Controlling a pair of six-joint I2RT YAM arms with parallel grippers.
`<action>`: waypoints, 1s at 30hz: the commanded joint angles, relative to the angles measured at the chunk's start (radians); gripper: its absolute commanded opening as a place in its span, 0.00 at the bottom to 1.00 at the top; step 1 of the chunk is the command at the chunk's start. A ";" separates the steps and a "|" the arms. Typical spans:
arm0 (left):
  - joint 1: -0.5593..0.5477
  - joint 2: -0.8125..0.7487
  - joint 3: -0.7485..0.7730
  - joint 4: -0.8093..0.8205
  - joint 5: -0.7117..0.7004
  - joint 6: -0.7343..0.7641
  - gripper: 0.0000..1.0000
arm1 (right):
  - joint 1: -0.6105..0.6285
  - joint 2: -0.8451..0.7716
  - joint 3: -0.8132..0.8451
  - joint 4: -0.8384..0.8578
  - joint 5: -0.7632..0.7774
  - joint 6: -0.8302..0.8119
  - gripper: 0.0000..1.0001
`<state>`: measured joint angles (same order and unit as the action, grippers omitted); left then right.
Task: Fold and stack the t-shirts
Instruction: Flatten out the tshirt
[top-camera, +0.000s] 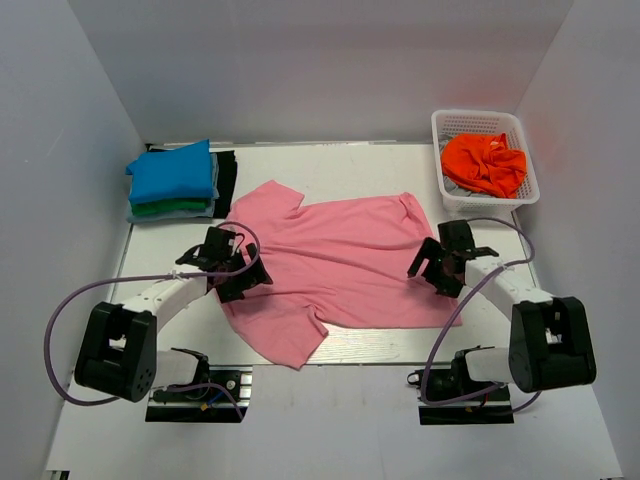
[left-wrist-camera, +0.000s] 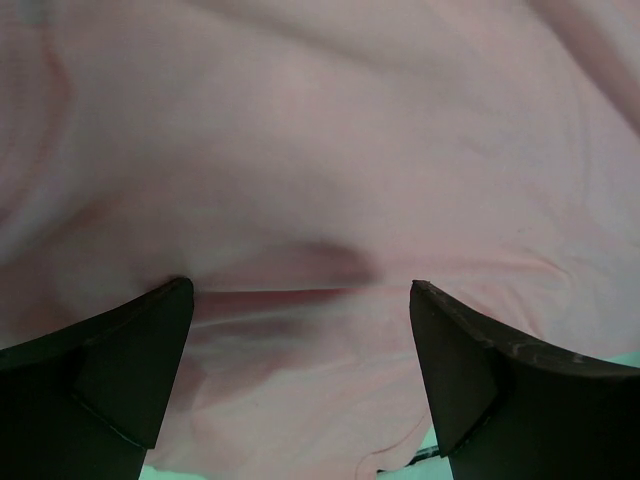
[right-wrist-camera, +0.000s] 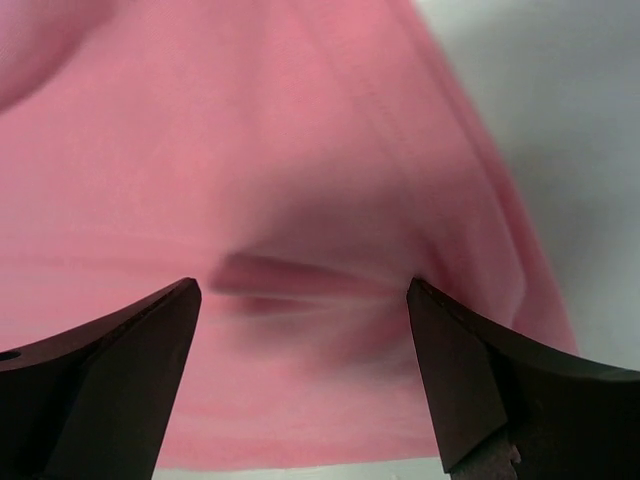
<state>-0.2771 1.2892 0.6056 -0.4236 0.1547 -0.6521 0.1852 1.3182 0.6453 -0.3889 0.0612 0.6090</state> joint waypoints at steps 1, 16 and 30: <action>-0.002 -0.030 -0.019 -0.181 -0.073 -0.084 1.00 | -0.033 -0.046 -0.064 -0.129 0.183 0.106 0.90; -0.002 0.028 0.422 -0.197 -0.222 -0.005 1.00 | 0.003 -0.068 0.264 0.011 0.014 -0.110 0.90; 0.016 0.829 1.207 -0.122 -0.184 0.206 1.00 | 0.017 0.696 0.951 0.007 -0.017 -0.134 0.90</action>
<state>-0.2699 2.0655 1.6855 -0.5316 -0.0387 -0.5106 0.2050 1.9572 1.5036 -0.3523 0.0521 0.4812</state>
